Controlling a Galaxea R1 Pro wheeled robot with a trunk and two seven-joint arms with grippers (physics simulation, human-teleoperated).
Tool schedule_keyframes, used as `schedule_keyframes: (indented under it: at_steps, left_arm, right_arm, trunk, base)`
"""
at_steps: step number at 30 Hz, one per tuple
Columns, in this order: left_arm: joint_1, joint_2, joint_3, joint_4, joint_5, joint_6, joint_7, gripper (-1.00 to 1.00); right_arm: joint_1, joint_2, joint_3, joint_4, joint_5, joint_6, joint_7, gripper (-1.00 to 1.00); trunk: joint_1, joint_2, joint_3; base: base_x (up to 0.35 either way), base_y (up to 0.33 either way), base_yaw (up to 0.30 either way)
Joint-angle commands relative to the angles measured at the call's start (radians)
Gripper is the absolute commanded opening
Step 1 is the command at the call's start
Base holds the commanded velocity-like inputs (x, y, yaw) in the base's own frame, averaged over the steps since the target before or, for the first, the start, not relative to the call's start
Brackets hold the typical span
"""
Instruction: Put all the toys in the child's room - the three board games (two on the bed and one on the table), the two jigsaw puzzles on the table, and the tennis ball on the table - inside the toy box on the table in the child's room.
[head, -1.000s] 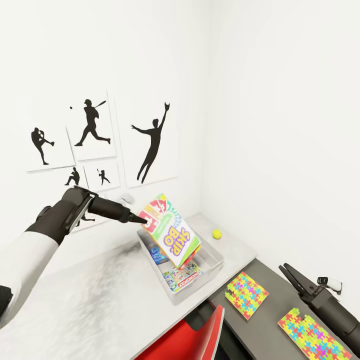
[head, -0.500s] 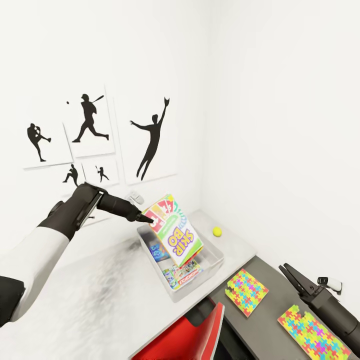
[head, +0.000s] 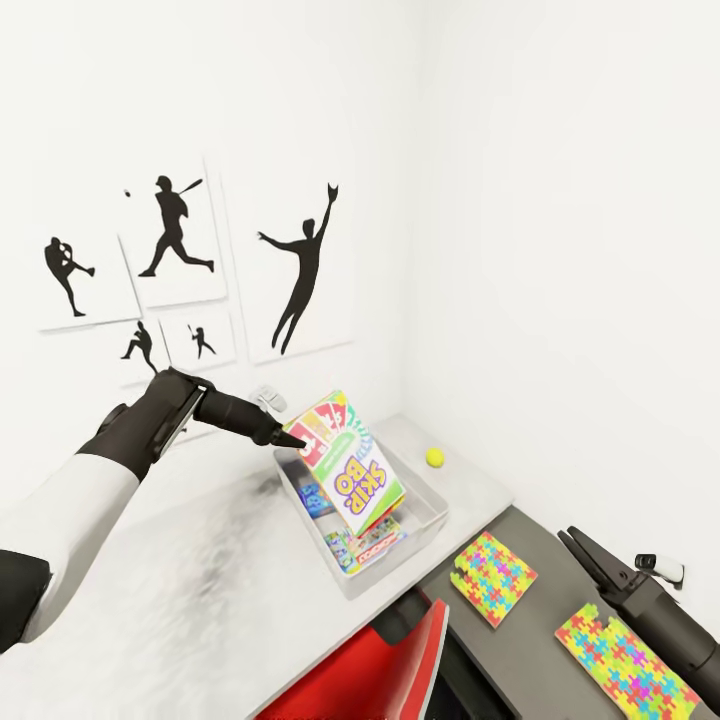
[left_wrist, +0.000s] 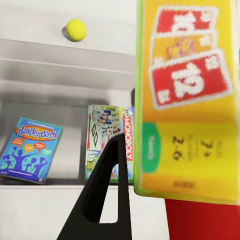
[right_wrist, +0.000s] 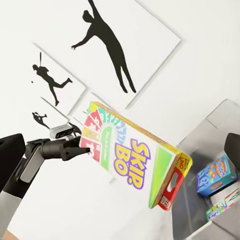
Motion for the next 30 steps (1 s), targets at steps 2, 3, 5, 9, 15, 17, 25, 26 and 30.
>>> schedule_keyframes:
  at_steps: [2, 3, 5, 9, 15, 17, 25, 26, 30]
  left_arm:
    - [-0.001, 0.001, -0.001, -0.001, -0.005, 0.007, -0.006, -1.00]
    - [-0.001, 0.001, -0.001, -0.001, -0.005, 0.006, -0.007, -1.00]
    - [-0.001, 0.001, -0.001, -0.001, -0.005, 0.006, -0.007, -1.00]
    - [-0.001, 0.000, 0.000, -0.001, -0.004, 0.005, -0.009, -1.00]
    - [-0.001, 0.000, 0.000, -0.001, -0.004, 0.005, -0.010, -1.00]
    - [-0.007, 0.000, 0.000, -0.001, -0.004, 0.005, -0.010, -1.00]
    - [-0.024, 0.006, -0.001, -0.001, 0.001, 0.004, -0.013, -1.00]
    - [-0.025, 0.007, -0.001, -0.001, 0.001, 0.004, -0.013, -1.00]
    - [-0.025, 0.007, -0.001, -0.002, 0.002, 0.004, -0.013, -1.00]
  right_arm:
    - [-0.001, 0.000, -0.001, 0.000, -0.003, 0.005, 0.001, 1.00]
    - [-0.001, 0.000, -0.001, 0.000, -0.003, 0.005, 0.001, 1.00]
    - [-0.001, 0.000, -0.001, 0.000, -0.003, 0.006, 0.001, 1.00]
    - [0.000, 0.000, -0.001, 0.000, -0.003, 0.006, 0.001, 1.00]
    - [-0.001, 0.000, -0.001, 0.000, -0.003, 0.006, 0.001, 1.00]
    - [-0.001, 0.000, -0.001, 0.000, -0.003, 0.006, 0.001, 1.00]
    - [-0.001, 0.000, -0.001, 0.000, -0.003, 0.006, 0.001, 1.00]
    - [-0.001, 0.000, -0.001, 0.000, -0.003, 0.006, 0.001, 1.00]
    - [-0.001, 0.000, -0.001, 0.000, -0.003, 0.006, 0.001, 1.00]
  trunk:
    - [0.001, -0.002, -0.005]
    - [0.001, -0.002, -0.007]
    - [0.001, -0.002, -0.010]
    - [0.001, -0.002, -0.017]
    - [0.001, -0.002, -0.027]
    - [0.001, -0.002, -0.030]
    - [0.001, -0.002, -0.043]
    - [0.001, -0.002, -0.045]
    - [0.001, -0.002, -0.051]
  base:
    - [0.000, 0.000, 0.000]
    - [0.000, 0.000, 0.000]
    - [0.000, 0.000, 0.000]
    - [0.000, 0.000, 0.000]
    - [0.000, 0.000, 0.000]
    - [0.000, 0.000, 0.000]
    - [0.000, 0.000, 0.000]
    - [0.000, 0.000, 0.000]
    - [0.000, 0.000, 0.000]
